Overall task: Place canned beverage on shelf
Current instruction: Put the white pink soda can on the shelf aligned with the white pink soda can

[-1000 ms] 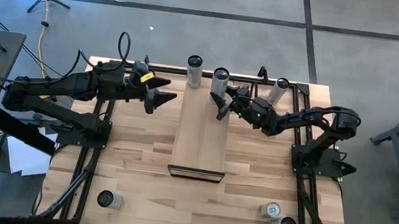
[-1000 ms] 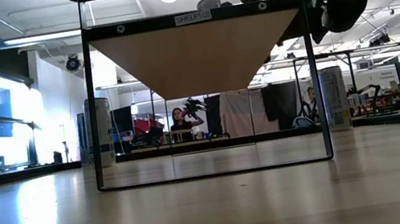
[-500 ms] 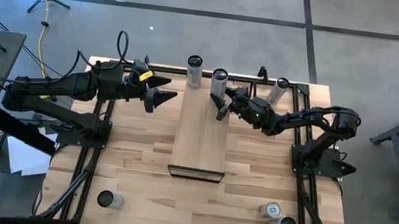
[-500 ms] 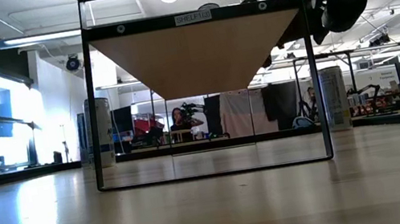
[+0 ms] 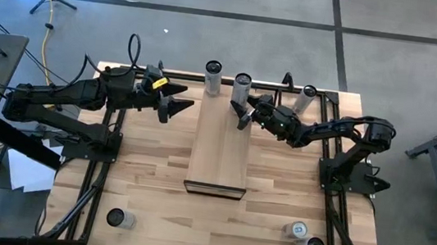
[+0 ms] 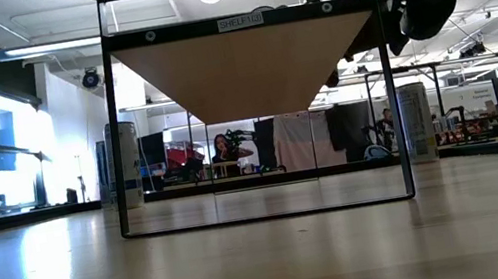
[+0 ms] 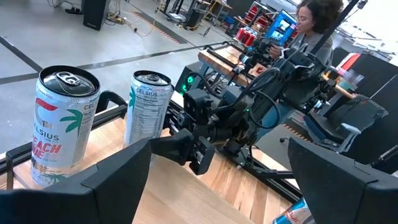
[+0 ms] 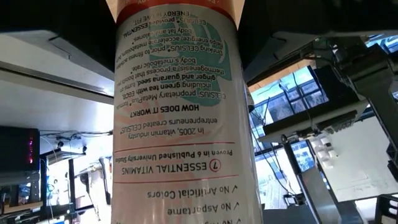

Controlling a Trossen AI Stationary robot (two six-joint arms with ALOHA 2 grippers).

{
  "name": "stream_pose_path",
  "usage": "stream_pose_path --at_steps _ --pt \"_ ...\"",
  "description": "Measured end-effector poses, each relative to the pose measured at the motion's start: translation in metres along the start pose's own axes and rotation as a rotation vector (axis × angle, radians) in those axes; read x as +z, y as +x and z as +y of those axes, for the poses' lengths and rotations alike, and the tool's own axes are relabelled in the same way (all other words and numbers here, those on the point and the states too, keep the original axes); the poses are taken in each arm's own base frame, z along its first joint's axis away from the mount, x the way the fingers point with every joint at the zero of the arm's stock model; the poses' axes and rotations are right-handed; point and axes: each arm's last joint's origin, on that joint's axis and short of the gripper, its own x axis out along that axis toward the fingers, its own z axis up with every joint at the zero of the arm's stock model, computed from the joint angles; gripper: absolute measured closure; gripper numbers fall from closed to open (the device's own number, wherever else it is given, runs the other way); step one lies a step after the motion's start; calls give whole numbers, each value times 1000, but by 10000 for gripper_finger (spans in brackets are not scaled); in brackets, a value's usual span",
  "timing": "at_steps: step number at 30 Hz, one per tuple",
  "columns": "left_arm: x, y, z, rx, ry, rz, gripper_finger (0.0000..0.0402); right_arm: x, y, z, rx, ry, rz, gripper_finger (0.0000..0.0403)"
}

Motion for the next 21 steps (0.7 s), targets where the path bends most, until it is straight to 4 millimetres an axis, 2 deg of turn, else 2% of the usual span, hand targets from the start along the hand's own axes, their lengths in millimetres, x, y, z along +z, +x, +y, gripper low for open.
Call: stream_pose_path --at_steps 16,21 --pt "0 0 0 0 0 1 55 -1 0 2 54 -6 19 150" --pt "0 0 0 1 0 1 55 -1 0 2 49 -62 18 149"
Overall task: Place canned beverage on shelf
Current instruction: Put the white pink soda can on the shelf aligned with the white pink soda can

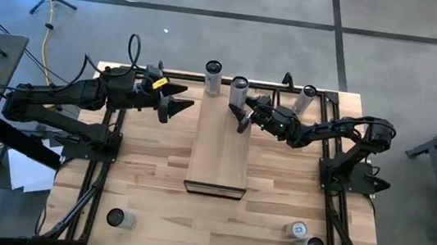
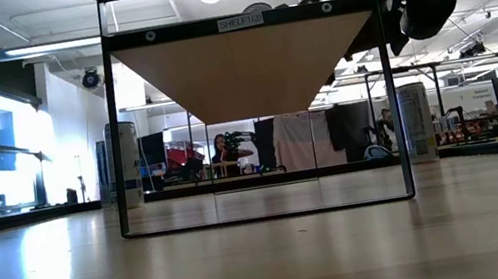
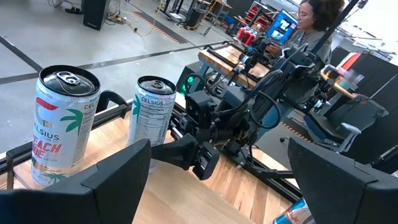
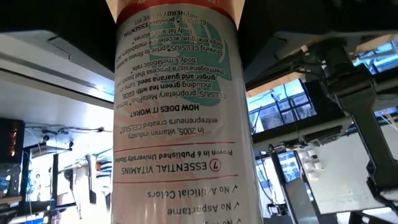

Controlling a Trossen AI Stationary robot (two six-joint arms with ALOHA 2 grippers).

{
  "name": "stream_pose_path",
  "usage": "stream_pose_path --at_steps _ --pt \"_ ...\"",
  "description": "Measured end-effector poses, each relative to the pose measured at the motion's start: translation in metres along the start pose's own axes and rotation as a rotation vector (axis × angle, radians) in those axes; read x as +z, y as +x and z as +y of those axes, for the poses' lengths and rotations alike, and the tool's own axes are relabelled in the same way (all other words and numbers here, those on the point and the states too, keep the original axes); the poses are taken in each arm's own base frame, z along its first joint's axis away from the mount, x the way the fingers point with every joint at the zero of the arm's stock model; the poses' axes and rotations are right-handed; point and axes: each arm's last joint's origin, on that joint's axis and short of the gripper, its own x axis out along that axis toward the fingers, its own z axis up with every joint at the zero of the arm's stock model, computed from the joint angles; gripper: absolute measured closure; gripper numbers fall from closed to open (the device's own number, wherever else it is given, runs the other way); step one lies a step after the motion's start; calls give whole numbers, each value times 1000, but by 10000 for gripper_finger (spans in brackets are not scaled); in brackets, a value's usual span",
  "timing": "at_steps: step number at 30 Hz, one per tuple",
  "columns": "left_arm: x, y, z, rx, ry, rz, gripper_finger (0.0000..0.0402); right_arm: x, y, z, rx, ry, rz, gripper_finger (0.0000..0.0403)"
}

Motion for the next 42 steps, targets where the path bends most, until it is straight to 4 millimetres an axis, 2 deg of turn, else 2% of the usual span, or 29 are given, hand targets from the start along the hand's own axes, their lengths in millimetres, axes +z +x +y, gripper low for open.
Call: stream_pose_path --at_steps 10,15,21,26,39,42 --pt "0 0 0 0 0 0 55 -3 0 -1 -10 -75 21 71" --pt "0 0 0 0 0 0 55 -3 0 -1 -10 -78 21 47" --pt "0 0 0 0 0 0 55 4 -3 0 -9 -80 15 43" --pt "0 0 0 1 0 0 55 16 -10 0 -13 -152 52 43" --pt "0 0 0 10 19 -4 55 40 -44 -2 -38 -218 255 43" --pt "0 0 0 10 19 -5 55 48 -53 -3 -46 -153 271 43"
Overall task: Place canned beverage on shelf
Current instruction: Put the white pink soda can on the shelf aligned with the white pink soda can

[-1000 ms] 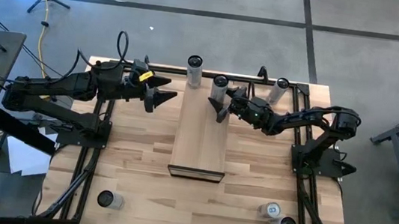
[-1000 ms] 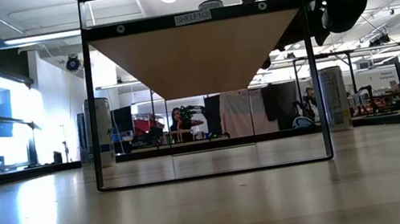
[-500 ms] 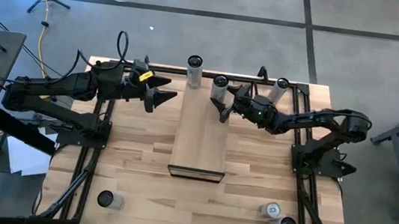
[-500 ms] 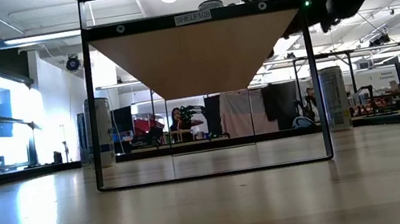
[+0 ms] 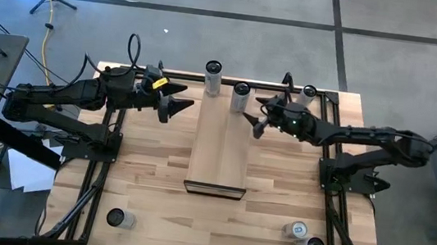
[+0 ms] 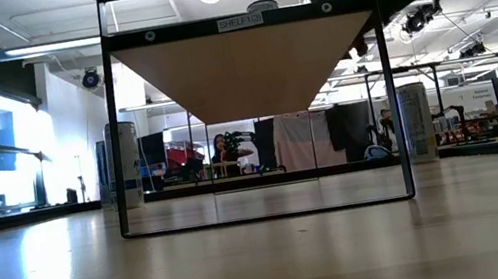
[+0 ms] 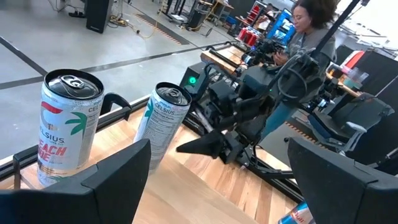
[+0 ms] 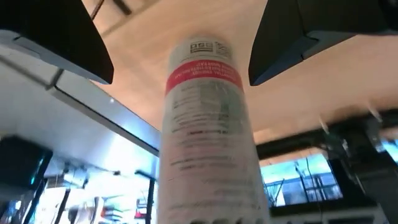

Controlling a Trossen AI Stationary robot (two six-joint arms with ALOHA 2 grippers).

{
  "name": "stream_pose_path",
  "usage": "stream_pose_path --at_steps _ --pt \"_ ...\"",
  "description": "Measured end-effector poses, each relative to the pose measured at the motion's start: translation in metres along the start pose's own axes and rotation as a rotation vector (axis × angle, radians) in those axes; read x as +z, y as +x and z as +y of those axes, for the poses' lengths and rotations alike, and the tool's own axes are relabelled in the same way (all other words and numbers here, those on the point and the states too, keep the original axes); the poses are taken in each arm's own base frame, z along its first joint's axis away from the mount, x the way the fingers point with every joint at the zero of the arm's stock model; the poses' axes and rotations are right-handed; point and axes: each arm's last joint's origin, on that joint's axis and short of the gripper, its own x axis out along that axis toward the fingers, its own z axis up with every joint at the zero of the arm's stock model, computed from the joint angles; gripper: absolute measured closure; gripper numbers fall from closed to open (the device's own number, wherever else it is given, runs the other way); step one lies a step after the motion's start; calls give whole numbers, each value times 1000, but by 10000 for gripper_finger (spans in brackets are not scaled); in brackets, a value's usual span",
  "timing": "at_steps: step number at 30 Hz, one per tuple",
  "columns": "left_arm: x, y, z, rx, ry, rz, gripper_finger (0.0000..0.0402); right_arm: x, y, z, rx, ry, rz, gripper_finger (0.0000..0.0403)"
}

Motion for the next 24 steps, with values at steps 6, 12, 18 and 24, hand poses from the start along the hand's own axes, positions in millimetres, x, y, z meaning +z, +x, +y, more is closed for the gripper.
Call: stream_pose_path --at_steps 6,12,18,24 --pt "0 0 0 0 0 1 55 8 -20 -4 1 338 16 43" --pt "0 0 0 0 -2 1 55 13 -32 -2 88 332 41 43" --pt "0 0 0 2 -2 4 55 10 -39 18 36 322 18 43" --pt "-1 0 0 4 -1 8 55 11 -52 59 -106 255 -39 43"
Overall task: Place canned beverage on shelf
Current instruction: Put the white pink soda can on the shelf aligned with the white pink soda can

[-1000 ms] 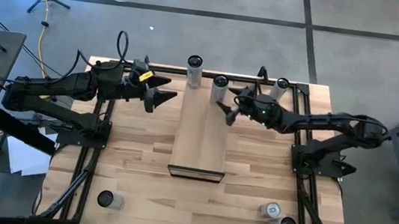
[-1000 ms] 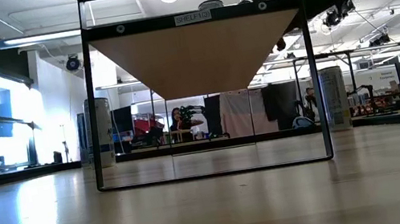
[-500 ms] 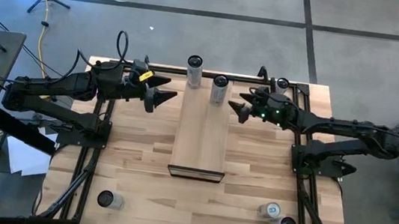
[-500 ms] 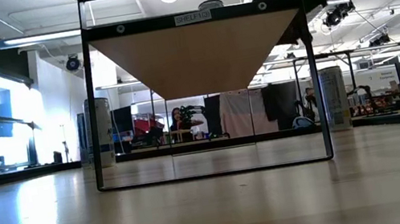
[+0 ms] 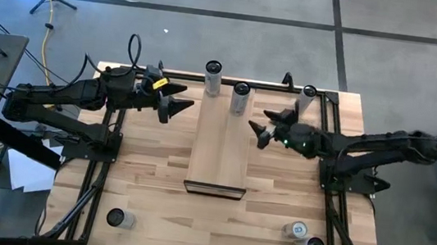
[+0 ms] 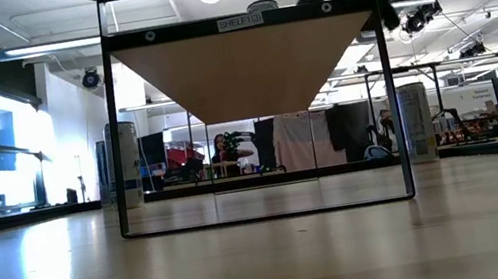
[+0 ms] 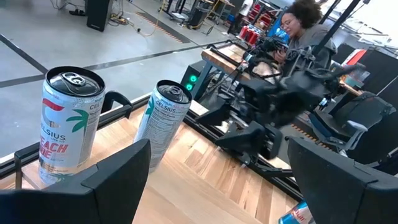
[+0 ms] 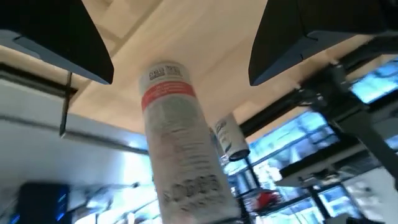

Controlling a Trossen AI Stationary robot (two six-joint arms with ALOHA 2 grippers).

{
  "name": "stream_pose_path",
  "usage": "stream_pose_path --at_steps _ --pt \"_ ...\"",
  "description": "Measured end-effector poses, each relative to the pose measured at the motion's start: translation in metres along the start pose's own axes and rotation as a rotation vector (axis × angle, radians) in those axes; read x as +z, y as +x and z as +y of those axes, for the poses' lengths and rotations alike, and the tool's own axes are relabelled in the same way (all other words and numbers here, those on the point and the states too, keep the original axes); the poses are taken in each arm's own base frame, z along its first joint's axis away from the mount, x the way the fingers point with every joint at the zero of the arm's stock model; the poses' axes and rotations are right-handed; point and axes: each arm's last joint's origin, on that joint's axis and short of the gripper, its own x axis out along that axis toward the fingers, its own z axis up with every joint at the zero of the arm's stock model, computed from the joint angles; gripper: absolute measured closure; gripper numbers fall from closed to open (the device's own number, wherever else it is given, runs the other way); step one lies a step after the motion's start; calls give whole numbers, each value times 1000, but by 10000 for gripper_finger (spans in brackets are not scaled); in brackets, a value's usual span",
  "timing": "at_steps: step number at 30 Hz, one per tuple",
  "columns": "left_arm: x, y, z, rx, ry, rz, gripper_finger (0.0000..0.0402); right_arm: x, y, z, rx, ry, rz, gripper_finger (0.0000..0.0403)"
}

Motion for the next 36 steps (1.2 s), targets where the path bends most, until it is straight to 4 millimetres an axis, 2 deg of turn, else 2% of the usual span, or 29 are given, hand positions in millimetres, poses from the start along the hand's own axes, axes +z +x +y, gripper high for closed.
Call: stream_pose_path --at_steps 4,8,12,16,23,30,36 --pt "0 0 0 1 0 -2 55 6 2 35 -109 -141 -32 43" --pt "1 0 1 7 -2 -6 55 9 17 61 -323 -272 -82 43" --pt "1 0 1 7 -2 -7 55 10 38 80 -454 -285 -136 43" --pt "1 0 1 7 -8 -6 55 10 56 94 -472 -235 -152 43" --pt "1 0 1 2 -9 -2 55 2 76 101 -488 -199 -153 43" --pt "1 0 1 -2 -1 1 55 -1 76 100 -497 -245 -132 43" --pt "1 0 1 -2 1 1 55 0 78 99 -481 -203 -131 43"
